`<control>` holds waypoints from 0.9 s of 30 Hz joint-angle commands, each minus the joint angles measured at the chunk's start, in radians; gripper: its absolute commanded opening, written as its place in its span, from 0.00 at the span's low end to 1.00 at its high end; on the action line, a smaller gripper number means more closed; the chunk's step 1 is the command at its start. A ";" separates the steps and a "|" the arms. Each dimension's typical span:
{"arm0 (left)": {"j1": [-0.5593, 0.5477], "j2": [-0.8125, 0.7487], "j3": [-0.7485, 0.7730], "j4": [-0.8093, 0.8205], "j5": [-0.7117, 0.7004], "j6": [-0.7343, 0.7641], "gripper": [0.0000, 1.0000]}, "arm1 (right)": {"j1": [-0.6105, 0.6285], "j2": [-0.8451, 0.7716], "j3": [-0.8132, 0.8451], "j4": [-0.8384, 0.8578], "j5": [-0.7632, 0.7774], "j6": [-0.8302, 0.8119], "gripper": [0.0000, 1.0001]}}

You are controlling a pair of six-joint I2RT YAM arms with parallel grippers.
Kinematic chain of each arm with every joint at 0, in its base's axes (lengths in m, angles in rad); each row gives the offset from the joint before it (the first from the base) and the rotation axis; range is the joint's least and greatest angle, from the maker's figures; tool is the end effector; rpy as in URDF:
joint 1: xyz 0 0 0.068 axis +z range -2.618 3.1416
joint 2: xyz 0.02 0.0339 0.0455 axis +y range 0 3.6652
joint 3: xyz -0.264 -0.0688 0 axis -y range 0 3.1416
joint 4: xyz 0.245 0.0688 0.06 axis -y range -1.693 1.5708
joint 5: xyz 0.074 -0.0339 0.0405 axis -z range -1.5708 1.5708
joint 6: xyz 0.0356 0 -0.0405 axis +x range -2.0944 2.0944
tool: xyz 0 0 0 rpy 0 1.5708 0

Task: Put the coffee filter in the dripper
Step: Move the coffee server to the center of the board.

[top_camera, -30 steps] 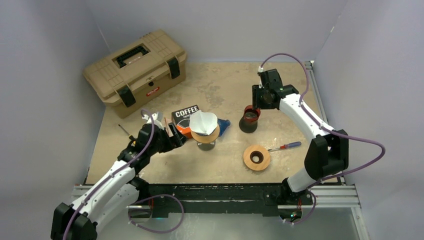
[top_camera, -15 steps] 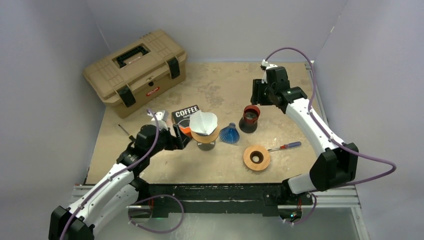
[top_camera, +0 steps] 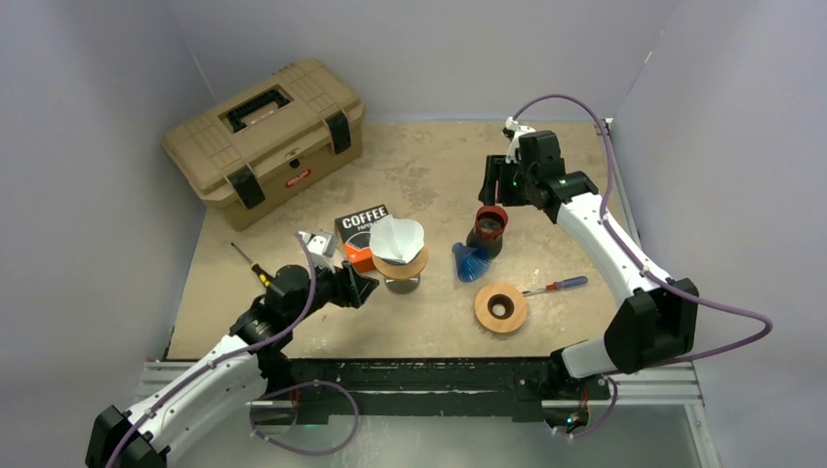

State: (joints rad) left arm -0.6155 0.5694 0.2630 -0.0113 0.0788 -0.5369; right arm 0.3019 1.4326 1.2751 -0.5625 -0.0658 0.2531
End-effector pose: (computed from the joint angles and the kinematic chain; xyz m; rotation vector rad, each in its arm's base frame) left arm 0.1236 -0.0908 0.2049 0.1343 1.9764 -0.8464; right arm 0.3023 0.0966 0.3236 -0.0910 2.3139 0.3607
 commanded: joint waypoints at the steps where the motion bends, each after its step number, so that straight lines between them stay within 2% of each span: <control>1: -0.059 0.025 -0.042 0.133 -0.018 0.056 0.61 | 0.002 -0.019 -0.004 0.032 -0.036 0.000 0.62; 8: -0.186 0.006 -0.115 0.240 -0.131 0.097 0.57 | 0.002 -0.018 -0.009 0.037 -0.034 -0.001 0.63; 10: -0.218 0.018 -0.143 0.297 -0.156 0.105 0.51 | 0.002 -0.015 -0.013 0.041 -0.035 0.000 0.63; 15: -0.290 0.077 -0.209 0.457 -0.244 0.135 0.47 | 0.002 -0.001 -0.003 0.037 -0.030 -0.008 0.63; 18: -0.324 0.144 -0.230 0.541 -0.294 0.175 0.47 | 0.002 -0.001 0.004 0.039 -0.034 -0.008 0.63; 27: -0.351 0.362 -0.302 0.827 -0.340 0.271 0.58 | 0.002 0.002 0.013 0.037 -0.046 -0.014 0.63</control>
State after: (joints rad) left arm -0.9577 0.8726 0.0128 0.5900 -0.2211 -0.3302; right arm 0.3019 1.4349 1.2675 -0.5522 -0.0978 0.2497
